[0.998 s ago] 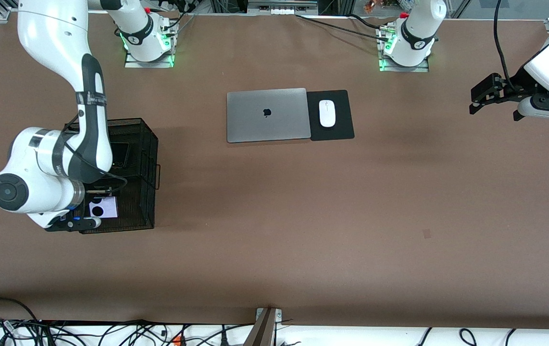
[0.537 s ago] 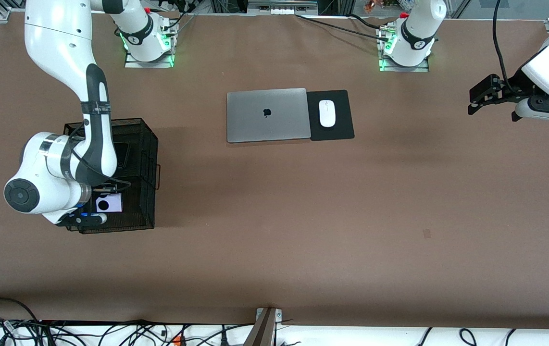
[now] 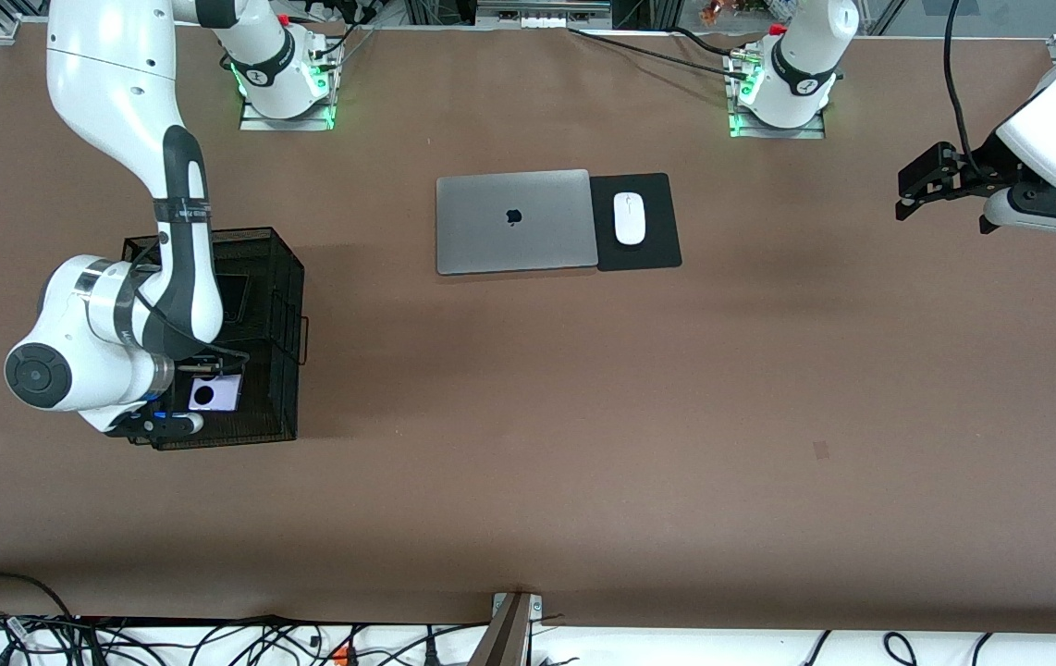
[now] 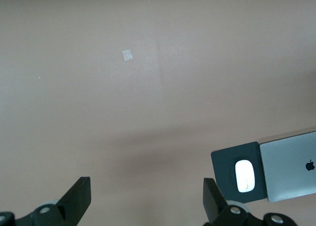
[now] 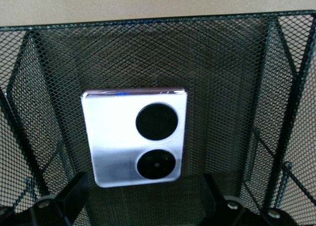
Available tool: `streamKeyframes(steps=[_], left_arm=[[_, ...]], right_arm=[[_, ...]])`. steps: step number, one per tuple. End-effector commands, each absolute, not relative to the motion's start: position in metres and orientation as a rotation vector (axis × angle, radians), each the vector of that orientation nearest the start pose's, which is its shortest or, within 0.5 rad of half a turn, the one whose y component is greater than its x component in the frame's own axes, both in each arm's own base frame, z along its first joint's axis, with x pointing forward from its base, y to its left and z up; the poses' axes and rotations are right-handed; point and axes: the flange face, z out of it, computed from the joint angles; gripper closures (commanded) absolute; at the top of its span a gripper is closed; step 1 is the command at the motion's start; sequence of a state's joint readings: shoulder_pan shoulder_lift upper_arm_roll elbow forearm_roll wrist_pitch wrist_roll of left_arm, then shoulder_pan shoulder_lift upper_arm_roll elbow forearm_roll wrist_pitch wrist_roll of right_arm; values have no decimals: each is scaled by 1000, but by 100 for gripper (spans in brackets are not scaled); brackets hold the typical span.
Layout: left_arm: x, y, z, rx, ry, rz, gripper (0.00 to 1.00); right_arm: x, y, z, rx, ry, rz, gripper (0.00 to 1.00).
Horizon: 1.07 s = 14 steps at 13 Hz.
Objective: Place phones with both arms
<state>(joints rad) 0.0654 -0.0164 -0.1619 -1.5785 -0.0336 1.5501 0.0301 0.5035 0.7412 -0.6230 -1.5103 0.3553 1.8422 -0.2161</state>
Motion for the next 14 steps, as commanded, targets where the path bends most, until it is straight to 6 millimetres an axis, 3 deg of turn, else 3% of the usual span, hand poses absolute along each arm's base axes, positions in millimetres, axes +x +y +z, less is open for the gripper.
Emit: streamKeyframes(steps=[1,3,6,10,11,14], left_arm=[[545,-54,632,-3138,220,22,0],[545,-46,636,-3102,211,6,0],[546,-41,646,-3095,202,-22,0],[546,-45,647,-3094,211,-25,0],[546,-45,647,-3093,211,-27,0],[546,-45,647,-3093,209,-32,0]], right_arm=[[684,17,288,-3138,-66,365,0],[691,26,312,-3133,-88,353,0],[695,34,365,-3113,-102,372,0],[690,33,426,-3110,-77,435,0],[687,33,449,-3110,-83,410,0],[678,33,491,-3093,-21,326,0]])
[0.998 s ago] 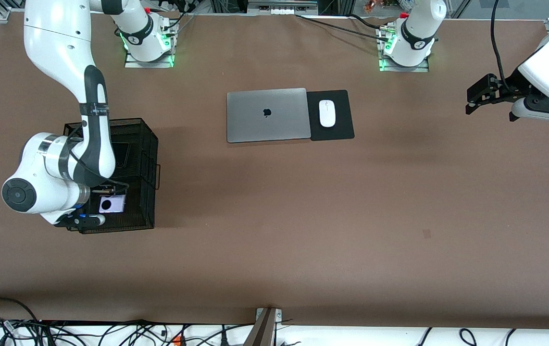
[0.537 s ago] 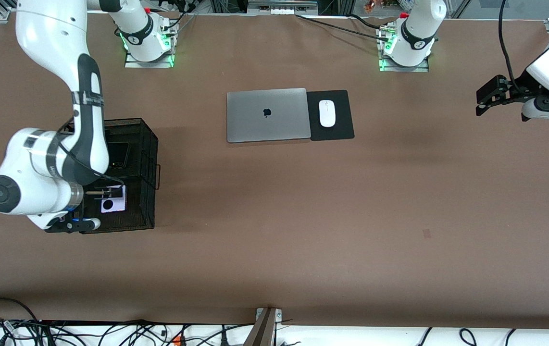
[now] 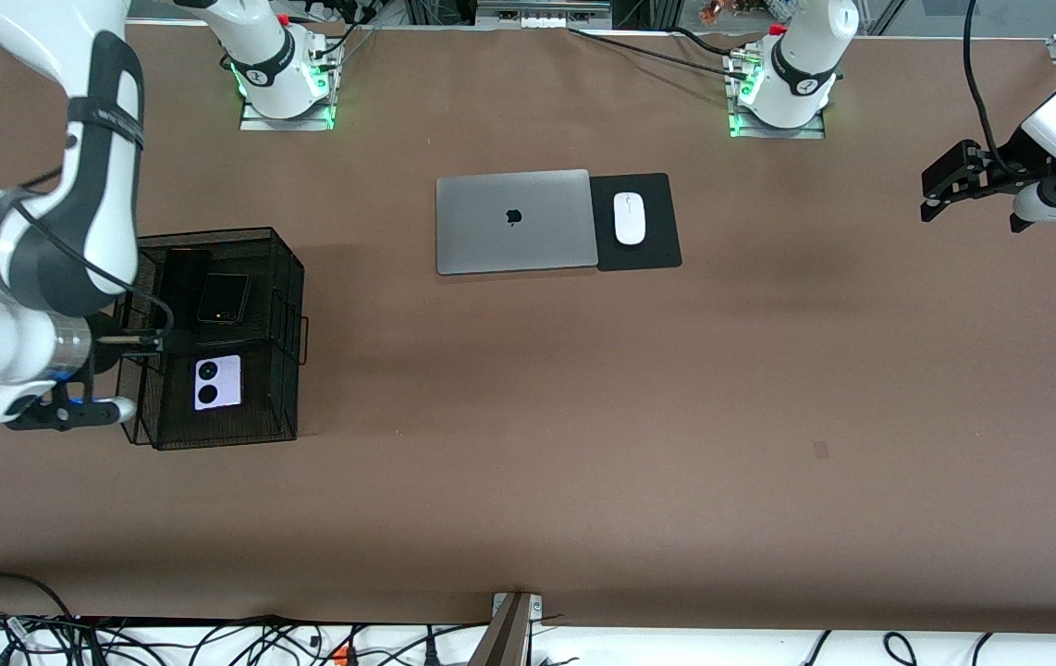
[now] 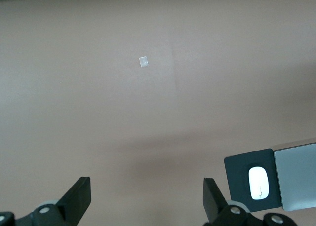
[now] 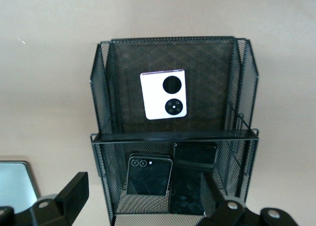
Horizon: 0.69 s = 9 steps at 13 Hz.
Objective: Place phones with both arms
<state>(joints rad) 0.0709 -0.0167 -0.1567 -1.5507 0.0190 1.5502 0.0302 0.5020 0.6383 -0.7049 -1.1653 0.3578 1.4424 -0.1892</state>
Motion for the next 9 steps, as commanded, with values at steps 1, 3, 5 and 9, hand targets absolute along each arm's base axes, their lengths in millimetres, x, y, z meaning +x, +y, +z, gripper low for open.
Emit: streamKeyframes(steps=[1,3,5,9], left_arm=[[546,-46,648,-3093,207,-39,0],[547,-47,646,-3095,205,-32,0],[549,-53,642,-3098,210,-16,0],[553,-58,634,-3101,196,4,0]], right_arm=[[677,36,494,-3095,6,320,0],[676,34,500,-3096,26,310,0],[675,30,502,-3089,77,310,0],[667,19,524,-3142,-35,306,0]])
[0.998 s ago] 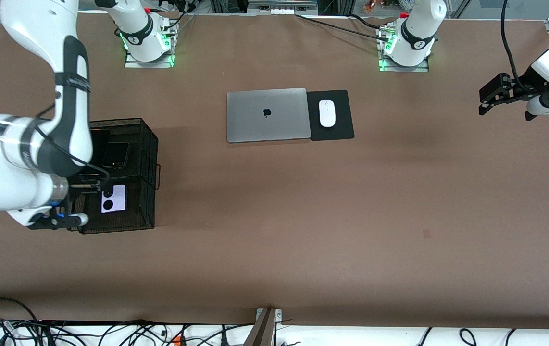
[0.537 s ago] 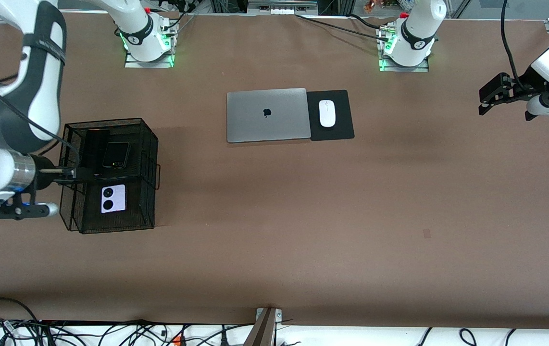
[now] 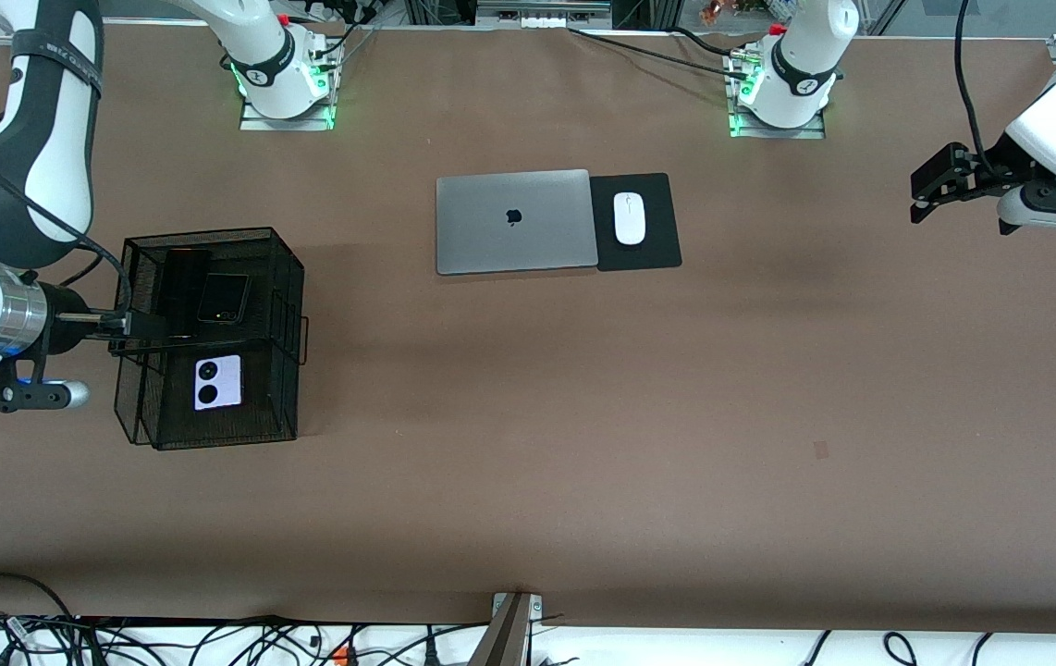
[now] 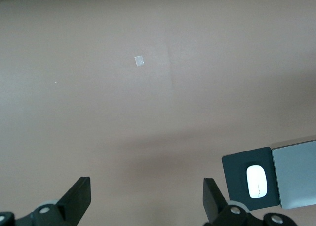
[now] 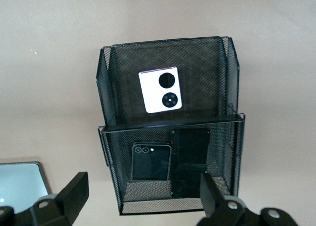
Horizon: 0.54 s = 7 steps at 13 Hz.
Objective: Place phones with both arms
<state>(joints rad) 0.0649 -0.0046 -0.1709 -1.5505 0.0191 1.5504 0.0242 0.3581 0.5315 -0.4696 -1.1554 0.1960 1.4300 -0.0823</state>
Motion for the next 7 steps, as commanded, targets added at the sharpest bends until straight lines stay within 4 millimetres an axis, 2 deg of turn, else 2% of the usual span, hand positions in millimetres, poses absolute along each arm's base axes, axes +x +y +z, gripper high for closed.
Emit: streamKeyframes(steps=[1,3,4,6,7], left_arm=[[555,-59,630,-3103,196,14,0],[557,-60,628,-3108,199,16,0],[557,-59,629,-3107,197,12,0],[557,-59,630,-3104,199,7,0],[557,-59,630,-3104,196,6,0]], right_arm=[[663,15,534,-3146,-47,284,0],[654,-3,541,-3141,-40,275,0],[646,-9,535,-3139,-29,282,1],[630,-13,511,-3141,-25,179,0],[626,-12,512,-3138,-21,151,0]])
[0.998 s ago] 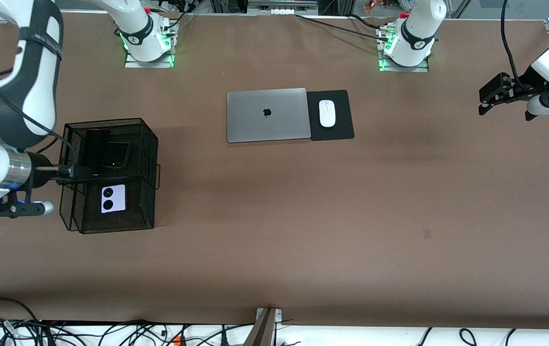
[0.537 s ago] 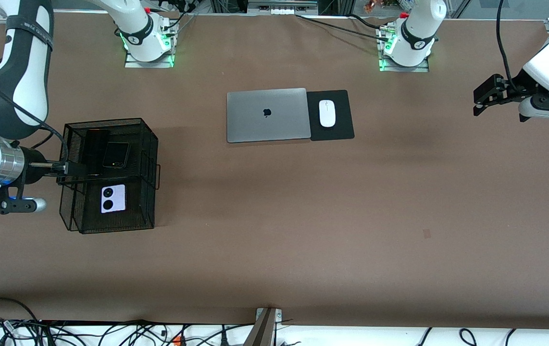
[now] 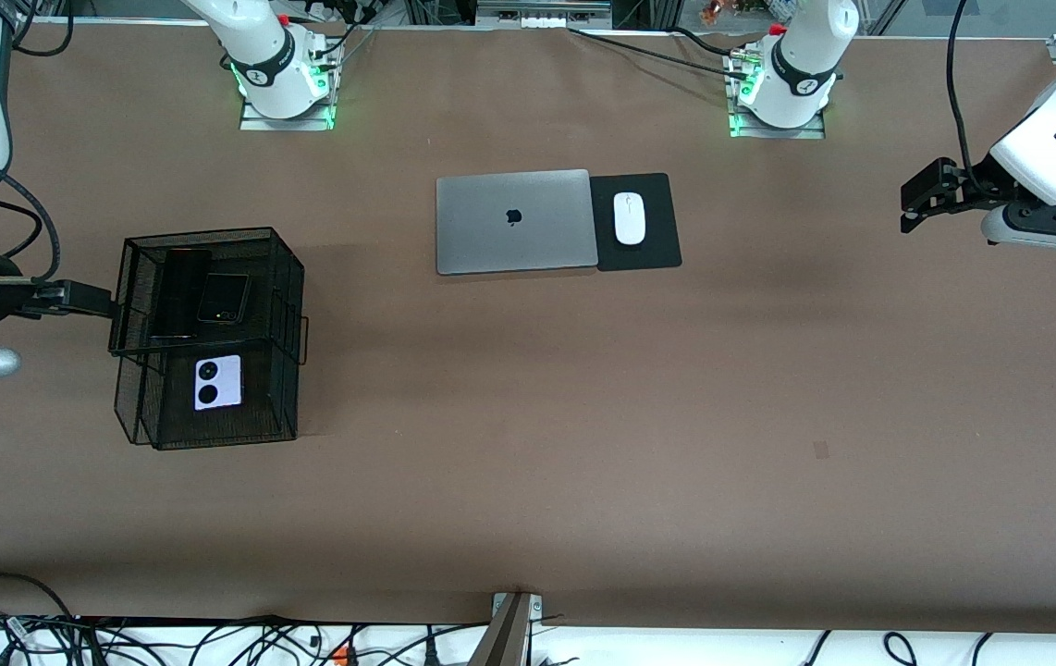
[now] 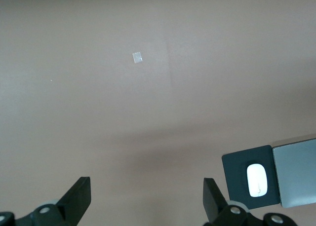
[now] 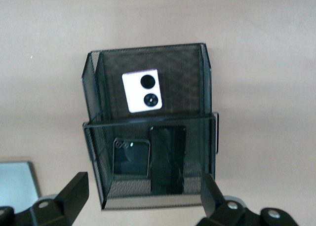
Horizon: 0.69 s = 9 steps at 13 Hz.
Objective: Place phones with both arms
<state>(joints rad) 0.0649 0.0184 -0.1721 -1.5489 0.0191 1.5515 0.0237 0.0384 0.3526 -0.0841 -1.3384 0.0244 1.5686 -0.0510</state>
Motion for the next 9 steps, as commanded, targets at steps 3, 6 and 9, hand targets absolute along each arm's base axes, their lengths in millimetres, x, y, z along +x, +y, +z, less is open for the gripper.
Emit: streamKeyframes(steps=[3,6,9], left_arm=[[559,-60,626,-3105,199,18,0],[561,-63,623,-3103,209,13,0],[562,-64,624,-3103,214,4,0]], right_arm=[[627,-26,517,-3134,23,150,0],[631,-31,519,-3136,35,136,0],[632,-30,520,-3137,35,126,0]])
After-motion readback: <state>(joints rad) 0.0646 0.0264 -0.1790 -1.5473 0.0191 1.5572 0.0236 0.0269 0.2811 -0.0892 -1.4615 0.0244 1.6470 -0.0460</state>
